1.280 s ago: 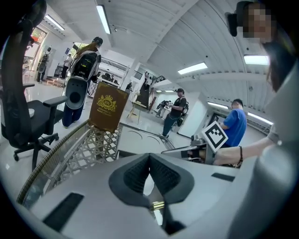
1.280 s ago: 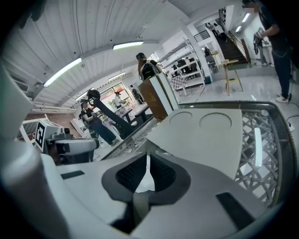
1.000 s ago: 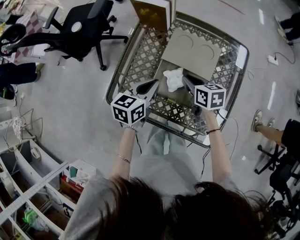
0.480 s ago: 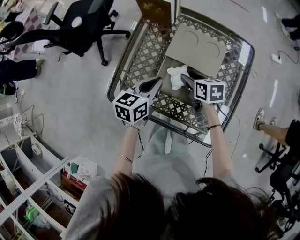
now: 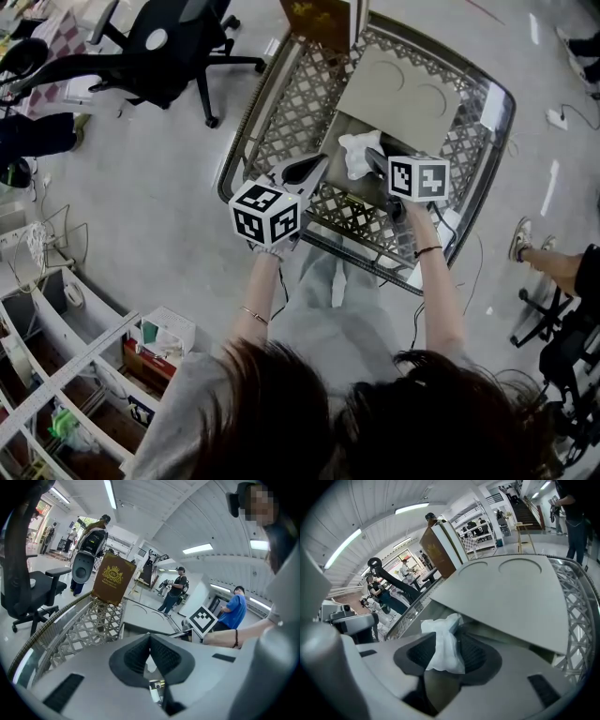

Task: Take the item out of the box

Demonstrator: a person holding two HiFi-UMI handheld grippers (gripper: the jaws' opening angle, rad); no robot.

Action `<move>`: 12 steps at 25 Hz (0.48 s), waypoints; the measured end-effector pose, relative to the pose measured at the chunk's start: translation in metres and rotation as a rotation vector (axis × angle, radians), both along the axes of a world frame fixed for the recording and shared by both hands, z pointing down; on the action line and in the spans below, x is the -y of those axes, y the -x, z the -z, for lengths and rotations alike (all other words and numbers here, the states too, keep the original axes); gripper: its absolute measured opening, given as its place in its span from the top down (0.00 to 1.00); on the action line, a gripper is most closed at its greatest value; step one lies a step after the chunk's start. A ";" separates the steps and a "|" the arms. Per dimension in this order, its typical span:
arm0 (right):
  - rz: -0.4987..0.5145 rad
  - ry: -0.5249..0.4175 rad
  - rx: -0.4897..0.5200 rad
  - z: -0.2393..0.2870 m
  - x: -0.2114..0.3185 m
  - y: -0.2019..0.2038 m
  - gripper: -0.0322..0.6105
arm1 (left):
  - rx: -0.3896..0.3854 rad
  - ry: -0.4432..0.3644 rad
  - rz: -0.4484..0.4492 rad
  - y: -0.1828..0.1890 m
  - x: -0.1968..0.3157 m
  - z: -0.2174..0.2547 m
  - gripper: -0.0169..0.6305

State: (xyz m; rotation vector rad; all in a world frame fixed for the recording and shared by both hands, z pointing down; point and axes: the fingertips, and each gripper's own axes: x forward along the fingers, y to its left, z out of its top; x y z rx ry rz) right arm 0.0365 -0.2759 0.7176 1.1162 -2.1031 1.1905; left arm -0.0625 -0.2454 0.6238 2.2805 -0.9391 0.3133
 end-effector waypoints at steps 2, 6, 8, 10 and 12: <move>0.003 0.002 -0.014 -0.001 0.000 -0.001 0.72 | -0.002 0.001 0.001 0.000 0.000 0.000 0.95; 0.017 0.013 -0.030 -0.004 -0.001 0.000 0.80 | -0.002 0.002 0.002 0.000 0.001 -0.001 0.95; 0.017 0.013 -0.024 -0.004 -0.002 0.001 0.82 | -0.002 0.002 0.005 0.000 0.001 -0.001 0.95; 0.016 0.013 -0.007 -0.002 -0.003 0.003 0.84 | -0.004 0.000 0.007 0.000 0.000 0.000 0.95; 0.011 0.017 0.014 0.002 -0.004 0.004 0.84 | -0.006 -0.001 0.008 0.001 -0.001 0.002 0.95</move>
